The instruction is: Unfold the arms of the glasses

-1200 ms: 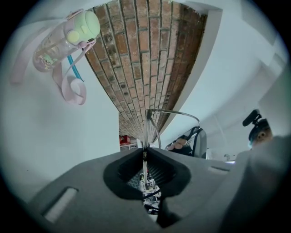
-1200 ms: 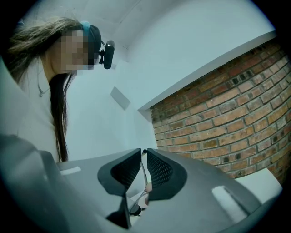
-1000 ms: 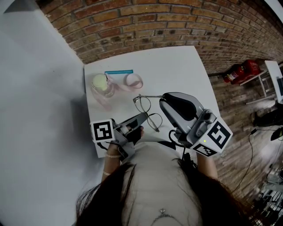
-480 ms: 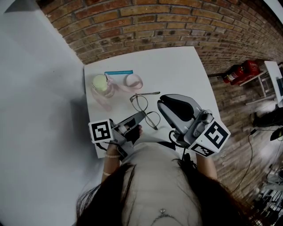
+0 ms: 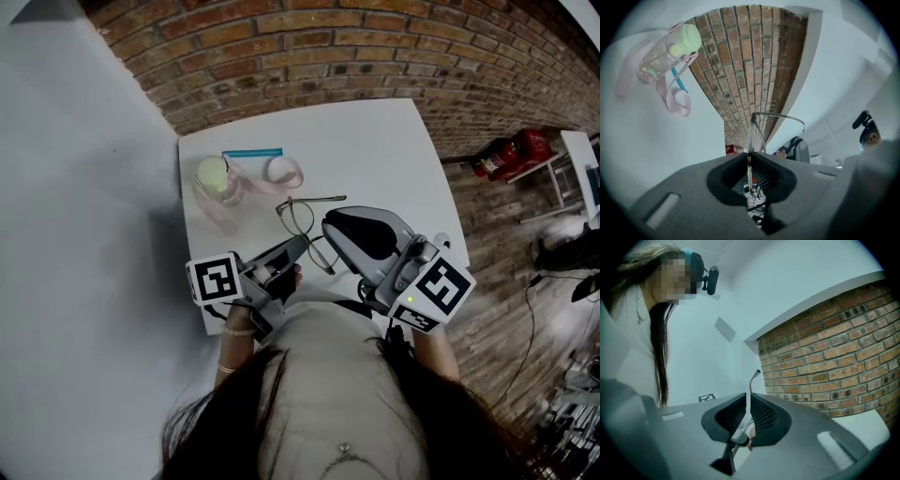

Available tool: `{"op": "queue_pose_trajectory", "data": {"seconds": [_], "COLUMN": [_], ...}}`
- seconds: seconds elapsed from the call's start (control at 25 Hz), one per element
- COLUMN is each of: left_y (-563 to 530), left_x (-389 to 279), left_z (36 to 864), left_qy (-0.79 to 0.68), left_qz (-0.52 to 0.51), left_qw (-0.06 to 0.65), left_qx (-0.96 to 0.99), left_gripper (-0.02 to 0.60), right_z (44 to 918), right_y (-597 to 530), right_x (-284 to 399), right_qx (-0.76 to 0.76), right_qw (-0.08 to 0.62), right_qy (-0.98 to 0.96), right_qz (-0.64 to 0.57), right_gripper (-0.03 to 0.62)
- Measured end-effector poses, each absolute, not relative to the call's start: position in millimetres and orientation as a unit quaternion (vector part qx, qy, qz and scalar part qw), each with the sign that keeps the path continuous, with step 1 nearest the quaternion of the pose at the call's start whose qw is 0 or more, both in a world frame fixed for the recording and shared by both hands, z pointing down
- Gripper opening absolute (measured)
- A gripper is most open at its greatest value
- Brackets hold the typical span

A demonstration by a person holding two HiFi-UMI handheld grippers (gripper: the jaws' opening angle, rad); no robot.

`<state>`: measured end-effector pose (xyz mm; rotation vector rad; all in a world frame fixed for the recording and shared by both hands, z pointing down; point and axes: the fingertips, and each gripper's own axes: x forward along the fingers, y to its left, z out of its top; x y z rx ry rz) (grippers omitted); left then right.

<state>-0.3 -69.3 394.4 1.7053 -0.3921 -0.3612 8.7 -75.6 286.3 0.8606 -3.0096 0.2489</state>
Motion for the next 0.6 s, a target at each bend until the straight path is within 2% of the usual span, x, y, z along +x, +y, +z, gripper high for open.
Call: {"op": "queue_pose_trajectory", "data": {"seconds": [0.24, 0.4, 0.6], "left_y": [-72, -69, -72], "left_x": [-4, -4, -5], "left_z": [402, 404, 403], "left_qy": [-0.209, -0.219, -0.226], "left_qz": [-0.113, -0.11, -0.099], "left_qw": [0.591, 0.606, 0.576], "left_qx": [0.771, 0.757, 0.779], "left_gripper": [0.021, 0.021, 0.021], "right_z": [298, 305, 314], "right_y": [-76, -76, -76], "right_x": [2, -3, -8], "right_qx": [0.267, 0.264, 0.26], "right_qw": [0.02, 0.035, 0.047], "right_qy": [-0.96, -0.96, -0.96], "right_qz": [0.086, 0.091, 0.097], "right_gripper": [0.035, 0.035, 0.035]}}
